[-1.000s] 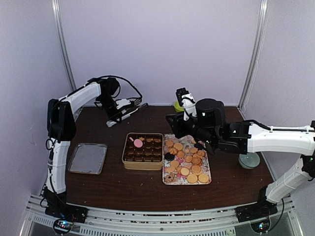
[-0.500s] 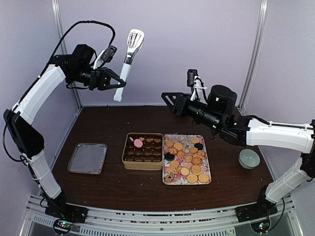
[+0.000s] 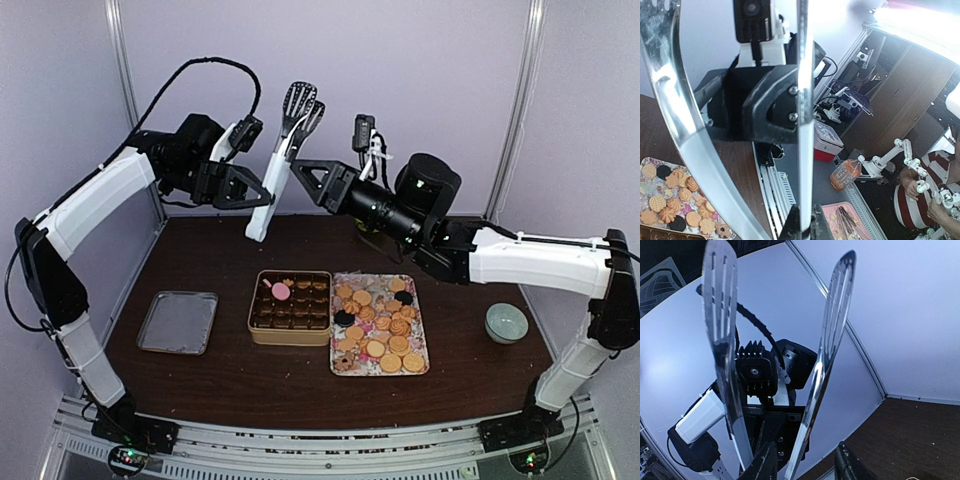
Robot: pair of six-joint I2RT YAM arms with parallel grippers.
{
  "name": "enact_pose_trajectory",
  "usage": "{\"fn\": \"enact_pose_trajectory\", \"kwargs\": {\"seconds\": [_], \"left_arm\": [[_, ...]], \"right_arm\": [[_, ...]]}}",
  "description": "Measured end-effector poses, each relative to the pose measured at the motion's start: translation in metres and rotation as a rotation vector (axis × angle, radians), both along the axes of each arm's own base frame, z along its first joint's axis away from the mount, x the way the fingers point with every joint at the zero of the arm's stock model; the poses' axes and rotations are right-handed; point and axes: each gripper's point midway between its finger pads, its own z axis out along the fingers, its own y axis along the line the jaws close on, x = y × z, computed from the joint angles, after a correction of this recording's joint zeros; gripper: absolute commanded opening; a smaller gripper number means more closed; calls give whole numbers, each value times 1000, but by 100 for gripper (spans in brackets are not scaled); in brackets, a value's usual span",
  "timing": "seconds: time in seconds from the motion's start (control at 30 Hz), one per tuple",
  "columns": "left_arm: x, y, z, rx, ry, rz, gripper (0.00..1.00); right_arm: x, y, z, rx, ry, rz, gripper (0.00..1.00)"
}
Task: Pack the cookies
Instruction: Pass from the left arm to the right
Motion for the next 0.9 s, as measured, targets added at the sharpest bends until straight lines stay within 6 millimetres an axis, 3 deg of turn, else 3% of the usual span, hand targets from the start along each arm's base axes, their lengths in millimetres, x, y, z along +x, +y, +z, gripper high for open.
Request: {"fn": "enact_pose_trajectory", "kwargs": {"seconds": [0.2,0.47,0.57,0.7,0.73,0.87,0.9], "left_arm": [[-10,0,8,-17,-11,-21,0],[-12,-2,8,-20,-14,-30,0],[-12,-3,8,-21,-16,-31,0],[-13,-3,8,-23,-18,-33,0],[-13,-3,9,-24,-20,-35,4],[-10,-5,5,-17,-52,-21,33],[-10,-5,5,-17,-52,-21,46]], "right_arm": [[-2,11,-10,5,34,47,37],[-11,15,-2,40,32,113,34],[-13,18,1,53,35,134,25],[-10,26,4,61,37,148,3],[-9,27,4,59,36,148,0],[-7,28,2,56,59,147,0],[-7,30,-3,37,63,145,0]]}}
